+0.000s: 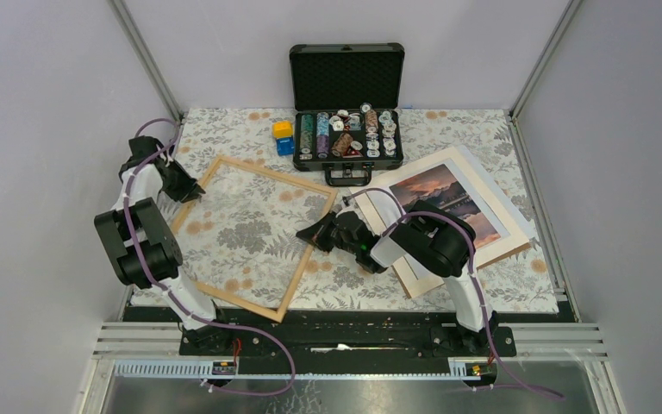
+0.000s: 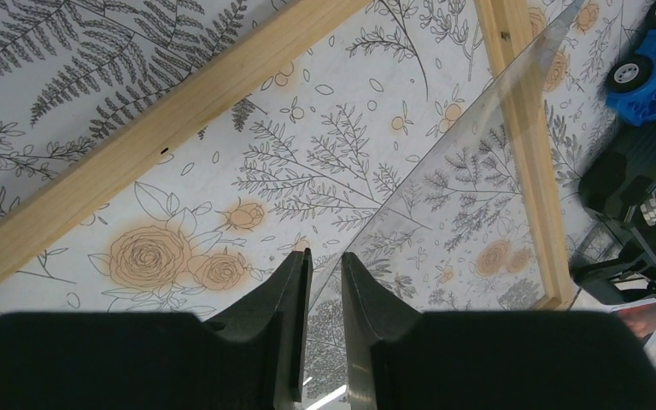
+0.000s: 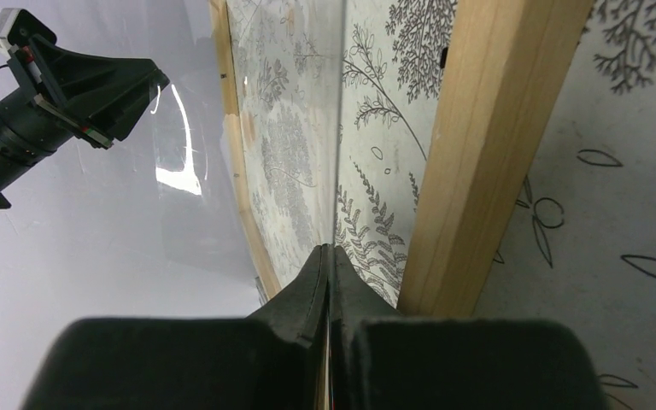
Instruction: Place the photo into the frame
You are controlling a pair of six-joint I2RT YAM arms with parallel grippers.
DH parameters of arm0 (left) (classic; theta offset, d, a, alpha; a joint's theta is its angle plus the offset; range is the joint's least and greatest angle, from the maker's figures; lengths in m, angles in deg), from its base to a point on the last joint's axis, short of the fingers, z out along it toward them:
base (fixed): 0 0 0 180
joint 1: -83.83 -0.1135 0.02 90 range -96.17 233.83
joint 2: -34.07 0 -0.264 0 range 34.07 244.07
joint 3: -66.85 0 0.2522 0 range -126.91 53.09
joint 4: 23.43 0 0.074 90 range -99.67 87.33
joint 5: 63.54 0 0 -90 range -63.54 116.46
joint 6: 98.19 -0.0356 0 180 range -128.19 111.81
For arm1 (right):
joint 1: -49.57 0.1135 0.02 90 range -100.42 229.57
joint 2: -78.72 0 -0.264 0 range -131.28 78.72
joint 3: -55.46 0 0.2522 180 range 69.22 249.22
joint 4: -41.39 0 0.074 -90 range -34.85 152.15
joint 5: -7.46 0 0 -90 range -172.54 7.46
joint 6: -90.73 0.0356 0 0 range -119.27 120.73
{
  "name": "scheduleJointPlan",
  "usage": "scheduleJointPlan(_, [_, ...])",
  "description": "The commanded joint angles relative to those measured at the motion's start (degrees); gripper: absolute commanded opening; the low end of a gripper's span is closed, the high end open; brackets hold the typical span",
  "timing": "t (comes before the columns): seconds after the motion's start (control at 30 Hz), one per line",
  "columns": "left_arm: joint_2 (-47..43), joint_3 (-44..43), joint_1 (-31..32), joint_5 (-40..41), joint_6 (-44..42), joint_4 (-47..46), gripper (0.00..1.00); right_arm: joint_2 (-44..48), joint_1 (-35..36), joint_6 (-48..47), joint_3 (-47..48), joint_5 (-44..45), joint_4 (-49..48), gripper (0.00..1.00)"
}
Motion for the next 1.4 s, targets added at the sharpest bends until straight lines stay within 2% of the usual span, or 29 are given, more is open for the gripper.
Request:
scheduleJointPlan(0.0, [-2.90, 1.48, 0.08, 1.80, 0.09, 1.03, 0.25, 2.35, 1.63, -0.39, 0.86, -0.94, -2.23, 0.00])
scheduleJointPlan(0.2, [-5.01, 2.35, -0.11, 2.72, 0.15, 0.98, 0.25, 5.03, 1.82, -2.07, 0.54, -0.74, -1.22, 0.00])
scheduleJointPlan(0.5, [-6.21, -0.50, -0.14, -1.06, 1.26, 2.67, 0.25, 9.25, 1.40, -1.72, 0.17, -1.26, 1.24, 0.00])
scheduleJointPlan(0.93, [-6.97, -3.01, -0.09, -0.54, 0.69, 4.64, 0.25, 8.39, 2.62, 5.47, 0.08, -3.14, -1.18, 0.00])
scheduleJointPlan(1.37, [-6.50, -3.50, -0.16, 0.98, 0.41, 5.07, 0.25, 8.30, 2.58, 2.35, 1.19, -1.84, 0.71, 0.00])
